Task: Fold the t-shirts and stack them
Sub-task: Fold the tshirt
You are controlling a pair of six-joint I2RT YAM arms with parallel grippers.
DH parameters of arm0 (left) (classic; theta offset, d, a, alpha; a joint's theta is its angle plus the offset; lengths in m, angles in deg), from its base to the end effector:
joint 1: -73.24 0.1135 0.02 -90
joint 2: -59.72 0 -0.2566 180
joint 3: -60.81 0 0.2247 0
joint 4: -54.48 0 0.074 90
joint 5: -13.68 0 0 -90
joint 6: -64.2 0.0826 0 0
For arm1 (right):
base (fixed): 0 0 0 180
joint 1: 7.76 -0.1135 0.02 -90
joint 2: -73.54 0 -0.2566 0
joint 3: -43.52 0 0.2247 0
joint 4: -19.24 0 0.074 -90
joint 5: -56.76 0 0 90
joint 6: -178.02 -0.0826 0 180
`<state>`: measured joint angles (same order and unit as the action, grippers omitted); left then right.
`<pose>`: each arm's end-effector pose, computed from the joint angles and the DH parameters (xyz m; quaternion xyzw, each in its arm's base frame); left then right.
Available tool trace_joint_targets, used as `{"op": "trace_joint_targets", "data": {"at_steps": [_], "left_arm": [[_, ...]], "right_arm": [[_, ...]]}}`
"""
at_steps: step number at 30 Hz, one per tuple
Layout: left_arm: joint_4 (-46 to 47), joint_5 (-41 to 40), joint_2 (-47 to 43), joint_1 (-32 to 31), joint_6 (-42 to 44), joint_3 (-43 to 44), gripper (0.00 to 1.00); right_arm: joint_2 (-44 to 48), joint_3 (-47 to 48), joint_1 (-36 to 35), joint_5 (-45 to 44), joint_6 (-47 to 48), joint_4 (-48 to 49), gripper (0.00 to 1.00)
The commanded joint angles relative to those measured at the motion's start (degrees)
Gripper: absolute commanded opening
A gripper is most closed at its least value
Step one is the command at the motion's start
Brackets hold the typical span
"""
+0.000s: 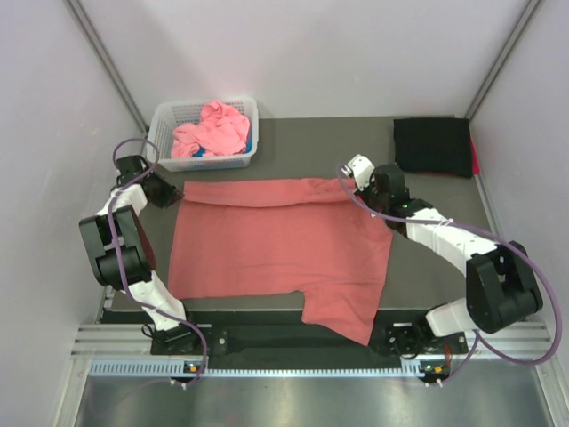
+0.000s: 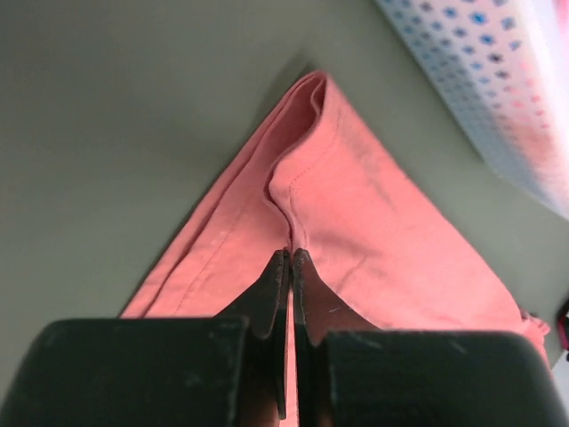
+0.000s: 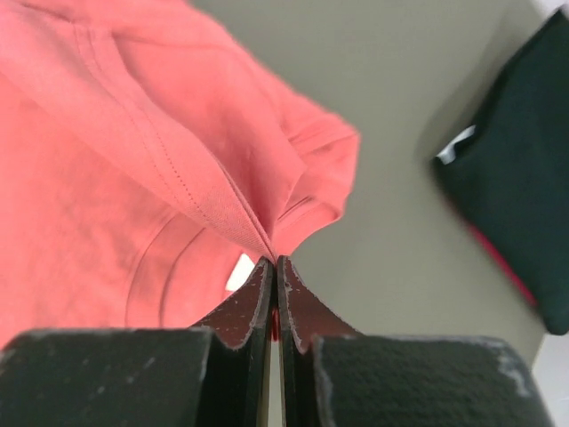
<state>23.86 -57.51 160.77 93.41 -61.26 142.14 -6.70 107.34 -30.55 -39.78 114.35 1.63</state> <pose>0.3638 0.1053 0.1724 -0.3840 0.8467 -0.1969 0.3112 0.2999 0.1158 0.2155 -0.3421 0.8130 -0.0648 0.4667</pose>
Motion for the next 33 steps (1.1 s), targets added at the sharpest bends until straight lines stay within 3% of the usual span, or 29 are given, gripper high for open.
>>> {"op": "trace_joint_targets", "data": {"at_steps": [1, 10, 18, 20, 23, 27, 33], "left_arm": [[-3.2, -1.4, -1.5, 0.2, 2.6, -0.9, 0.0], [-6.7, -6.7, -2.7, 0.3, 4.3, -3.7, 0.0], [-7.5, -7.2, -2.7, 0.2, 4.3, -5.6, 0.0], [-7.7, -8.1, -2.8, 0.3, 4.5, -5.6, 0.06], [-8.9, -9.3, -3.3, 0.2, 5.0, -4.1, 0.16], [-11.4, -9.6, -4.4, 0.2, 5.3, -0.5, 0.21], [-9.2, -4.2, -5.1, -0.2, 3.5, 1.0, 0.21]], "right_arm": [[-1.6, 2.0, -0.6, -0.5, -1.2, -3.7, 0.0], [-4.0, 2.4, -2.3, -2.1, -3.1, -8.1, 0.0], [-1.9, -0.6, -6.2, -8.8, -2.6, -5.4, 0.01], [-1.6, -0.7, -6.7, -8.6, -3.0, -5.6, 0.07], [-0.4, -1.1, -6.7, -7.8, -3.5, -6.1, 0.25], [3.1, 1.0, -6.3, -5.6, -5.7, -7.6, 0.38], [-5.2, 13.1, -0.4, -0.6, -22.8, -14.2, 0.46]]}}
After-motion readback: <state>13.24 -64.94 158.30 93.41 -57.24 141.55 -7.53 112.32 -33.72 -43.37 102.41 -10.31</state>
